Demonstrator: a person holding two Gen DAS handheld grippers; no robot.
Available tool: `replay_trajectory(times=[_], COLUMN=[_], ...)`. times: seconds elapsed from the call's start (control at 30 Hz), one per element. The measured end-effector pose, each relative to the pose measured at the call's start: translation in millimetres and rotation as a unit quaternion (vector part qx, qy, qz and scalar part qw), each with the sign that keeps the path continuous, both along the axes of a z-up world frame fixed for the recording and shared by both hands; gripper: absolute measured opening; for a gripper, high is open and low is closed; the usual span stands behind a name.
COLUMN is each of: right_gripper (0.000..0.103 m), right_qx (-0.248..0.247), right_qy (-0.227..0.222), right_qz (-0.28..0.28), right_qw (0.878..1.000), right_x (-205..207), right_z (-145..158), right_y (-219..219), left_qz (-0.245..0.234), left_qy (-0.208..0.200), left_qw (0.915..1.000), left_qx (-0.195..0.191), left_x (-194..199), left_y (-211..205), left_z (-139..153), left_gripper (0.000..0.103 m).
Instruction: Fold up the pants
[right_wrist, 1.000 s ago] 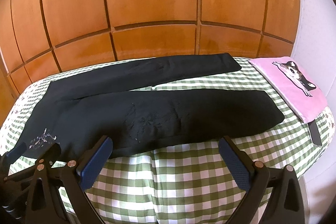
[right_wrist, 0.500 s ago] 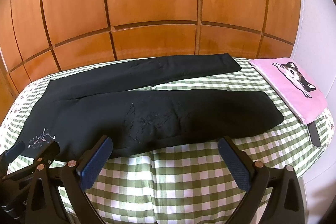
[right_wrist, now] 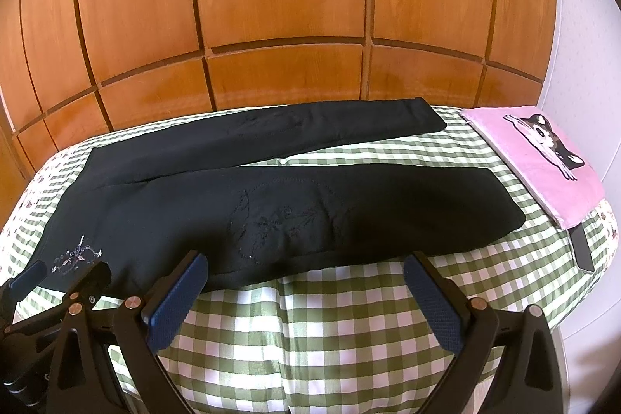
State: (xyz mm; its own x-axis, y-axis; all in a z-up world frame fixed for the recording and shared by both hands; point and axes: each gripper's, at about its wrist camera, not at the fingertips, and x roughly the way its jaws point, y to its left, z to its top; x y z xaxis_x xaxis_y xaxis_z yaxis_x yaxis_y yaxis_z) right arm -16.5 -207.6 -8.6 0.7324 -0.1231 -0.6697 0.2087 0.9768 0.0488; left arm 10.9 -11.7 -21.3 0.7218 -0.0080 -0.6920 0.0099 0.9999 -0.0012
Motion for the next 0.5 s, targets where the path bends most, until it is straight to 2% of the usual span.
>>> replay_trajectory(times=[0.5], right_gripper=[0.103], right_qx=[-0.001], right_qy=[0.004], right_qz=[0.002], right_qw=[1.000], right_x=[1.9], right_z=[-2.4], right_y=[1.1], left_qz=[0.003], left_qy=[-0.003], left_qw=[0.9999], left_qx=[-0.011], left_x=[-0.2], left_y=[1.7], left_z=[-1.7], left_gripper=[0.094])
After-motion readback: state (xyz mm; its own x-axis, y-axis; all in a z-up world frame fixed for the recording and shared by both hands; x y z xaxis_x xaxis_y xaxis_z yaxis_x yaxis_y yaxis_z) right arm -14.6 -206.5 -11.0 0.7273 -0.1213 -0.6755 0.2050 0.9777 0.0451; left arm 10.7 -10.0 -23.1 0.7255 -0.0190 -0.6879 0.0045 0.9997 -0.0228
